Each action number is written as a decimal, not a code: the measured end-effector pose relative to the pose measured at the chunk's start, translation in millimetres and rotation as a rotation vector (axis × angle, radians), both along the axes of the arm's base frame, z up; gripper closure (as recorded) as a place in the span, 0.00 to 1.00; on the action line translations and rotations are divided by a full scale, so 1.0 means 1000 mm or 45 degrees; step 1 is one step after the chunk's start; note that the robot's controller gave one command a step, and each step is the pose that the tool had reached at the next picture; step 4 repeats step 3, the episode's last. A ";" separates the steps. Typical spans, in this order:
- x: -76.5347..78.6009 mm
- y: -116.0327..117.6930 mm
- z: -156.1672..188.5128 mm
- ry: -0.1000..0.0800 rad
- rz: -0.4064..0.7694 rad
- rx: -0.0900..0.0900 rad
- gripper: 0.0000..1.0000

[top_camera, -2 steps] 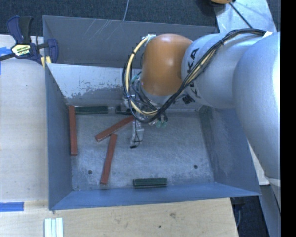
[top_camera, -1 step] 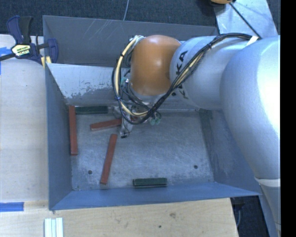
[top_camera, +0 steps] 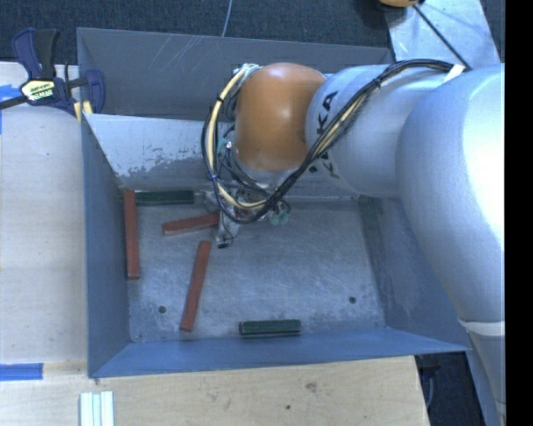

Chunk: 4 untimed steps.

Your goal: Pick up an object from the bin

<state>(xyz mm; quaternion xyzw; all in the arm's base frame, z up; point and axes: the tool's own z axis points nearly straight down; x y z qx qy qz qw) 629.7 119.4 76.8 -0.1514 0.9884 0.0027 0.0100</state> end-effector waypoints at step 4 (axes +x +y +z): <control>-0.024 -0.023 0.175 0.020 0.015 -0.010 1.00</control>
Offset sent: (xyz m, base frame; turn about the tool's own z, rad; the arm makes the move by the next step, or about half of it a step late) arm -0.0202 0.0008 0.0863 0.0000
